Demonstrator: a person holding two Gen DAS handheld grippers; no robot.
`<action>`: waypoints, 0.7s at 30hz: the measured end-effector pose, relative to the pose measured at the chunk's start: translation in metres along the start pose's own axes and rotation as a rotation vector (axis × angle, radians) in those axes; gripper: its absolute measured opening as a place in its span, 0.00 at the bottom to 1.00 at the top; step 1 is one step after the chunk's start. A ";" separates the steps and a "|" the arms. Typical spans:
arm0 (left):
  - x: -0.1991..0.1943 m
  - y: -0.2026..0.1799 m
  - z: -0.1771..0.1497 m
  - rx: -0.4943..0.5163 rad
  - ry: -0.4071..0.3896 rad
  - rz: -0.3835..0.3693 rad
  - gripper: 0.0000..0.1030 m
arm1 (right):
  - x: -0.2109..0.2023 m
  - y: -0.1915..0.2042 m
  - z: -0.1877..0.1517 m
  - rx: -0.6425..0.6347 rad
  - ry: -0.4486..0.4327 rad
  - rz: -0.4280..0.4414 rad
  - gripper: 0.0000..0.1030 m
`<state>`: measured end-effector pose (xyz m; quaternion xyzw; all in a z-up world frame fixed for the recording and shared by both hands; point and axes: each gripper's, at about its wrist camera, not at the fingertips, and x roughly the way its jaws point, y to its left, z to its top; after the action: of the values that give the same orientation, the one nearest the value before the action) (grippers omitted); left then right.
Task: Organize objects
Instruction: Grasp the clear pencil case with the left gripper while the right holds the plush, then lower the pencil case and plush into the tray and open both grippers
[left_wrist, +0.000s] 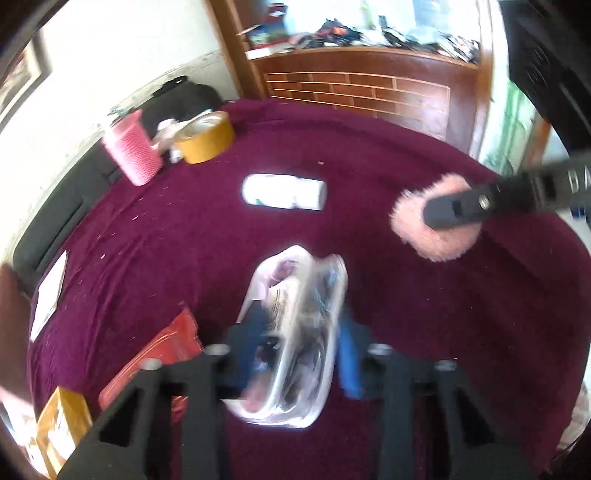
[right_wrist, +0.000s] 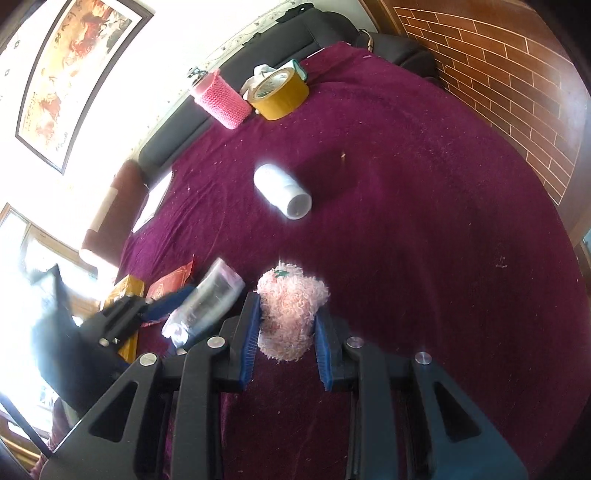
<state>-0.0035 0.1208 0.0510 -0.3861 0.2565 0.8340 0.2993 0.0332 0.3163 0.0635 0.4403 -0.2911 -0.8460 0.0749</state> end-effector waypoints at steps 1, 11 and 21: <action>-0.004 0.004 0.000 -0.018 -0.008 -0.001 0.19 | -0.001 0.002 -0.001 -0.004 -0.003 -0.003 0.24; -0.120 0.075 -0.069 -0.353 -0.237 -0.100 0.19 | -0.012 0.067 -0.017 -0.129 -0.009 0.026 0.24; -0.226 0.158 -0.206 -0.626 -0.267 0.090 0.20 | 0.042 0.204 -0.063 -0.352 0.157 0.210 0.24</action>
<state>0.1051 -0.1923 0.1443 -0.3348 -0.0365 0.9278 0.1603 0.0310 0.1064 0.1204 0.4521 -0.1766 -0.8346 0.2607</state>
